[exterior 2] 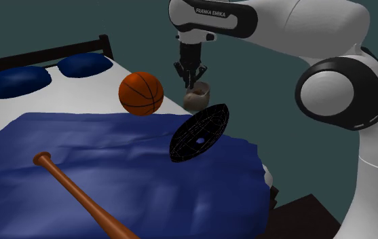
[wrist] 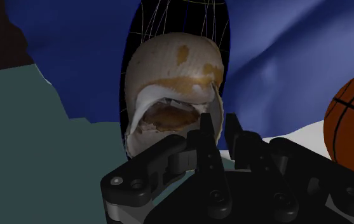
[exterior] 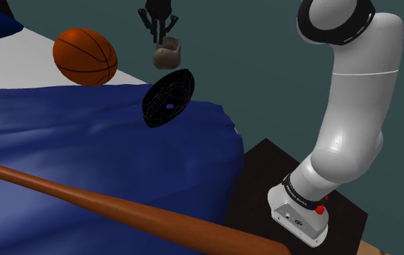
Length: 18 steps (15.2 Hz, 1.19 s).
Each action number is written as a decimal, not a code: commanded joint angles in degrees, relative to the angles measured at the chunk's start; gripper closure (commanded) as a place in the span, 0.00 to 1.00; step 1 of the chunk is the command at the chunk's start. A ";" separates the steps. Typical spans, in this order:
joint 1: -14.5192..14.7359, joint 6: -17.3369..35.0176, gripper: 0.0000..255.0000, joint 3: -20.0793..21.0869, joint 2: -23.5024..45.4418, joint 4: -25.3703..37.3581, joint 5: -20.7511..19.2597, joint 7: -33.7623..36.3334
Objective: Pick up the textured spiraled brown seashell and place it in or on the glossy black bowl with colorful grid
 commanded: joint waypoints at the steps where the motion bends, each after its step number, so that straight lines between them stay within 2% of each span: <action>1: -2.27 -0.60 1.00 -0.53 -0.78 -0.16 0.44 -2.72; 18: -4.39 13.55 1.00 -0.72 -2.53 -16.15 0.97 -2.86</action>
